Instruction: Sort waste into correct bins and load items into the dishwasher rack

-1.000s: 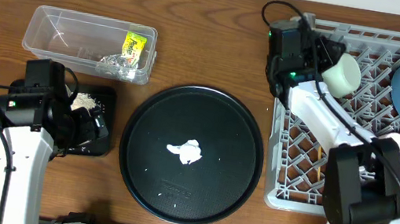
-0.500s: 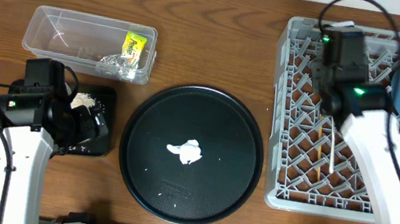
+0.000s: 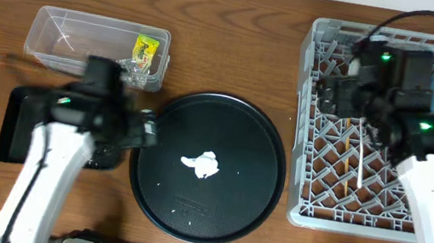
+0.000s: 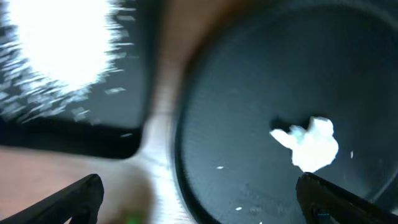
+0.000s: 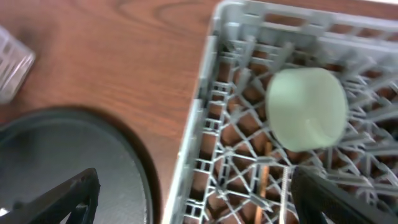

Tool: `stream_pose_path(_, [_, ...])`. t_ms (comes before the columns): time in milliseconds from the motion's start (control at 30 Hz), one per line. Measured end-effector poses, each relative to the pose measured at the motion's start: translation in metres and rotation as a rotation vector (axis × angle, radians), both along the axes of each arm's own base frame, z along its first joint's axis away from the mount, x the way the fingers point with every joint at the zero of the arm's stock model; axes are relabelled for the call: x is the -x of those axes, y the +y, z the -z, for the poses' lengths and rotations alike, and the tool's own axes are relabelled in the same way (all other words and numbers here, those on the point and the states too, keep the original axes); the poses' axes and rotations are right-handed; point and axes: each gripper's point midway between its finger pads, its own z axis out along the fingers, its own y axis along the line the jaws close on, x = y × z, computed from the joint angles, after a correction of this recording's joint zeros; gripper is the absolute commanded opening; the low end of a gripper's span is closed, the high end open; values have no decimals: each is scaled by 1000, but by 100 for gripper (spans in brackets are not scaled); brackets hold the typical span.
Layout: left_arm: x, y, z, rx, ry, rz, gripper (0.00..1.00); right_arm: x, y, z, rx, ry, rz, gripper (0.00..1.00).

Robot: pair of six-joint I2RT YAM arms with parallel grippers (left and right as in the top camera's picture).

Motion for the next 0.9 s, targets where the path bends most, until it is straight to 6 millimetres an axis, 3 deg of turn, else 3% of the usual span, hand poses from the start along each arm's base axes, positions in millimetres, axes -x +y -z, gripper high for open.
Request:
stream_pose_path(133, [-4,-42,22,0,47,152,100,2,-20,3,-36,32,61,92])
stream_pose_path(333, [-8,-91,54,-7,77,311,100,10,-24,10,-56,81,77,92])
stream_pose_path(533, [-10,-117,86,-20,109,390,100,17,-24,14,-63,114,77,92])
stream_pose_path(667, [-3,-128,102,-28,151,426,93,18,-24,15,-63,122,76,91])
stream_pose_path(700, [-1,-130,106,-30,161,433,89,18,-24,15,-64,122,75,91])
stream_pose_path(767, [3,-133,111,-32,181,441,70,18,-24,15,-64,122,75,91])
stream_pose_path(900, [11,-140,118,-33,206,471,19,18,-24,15,-64,122,75,91])
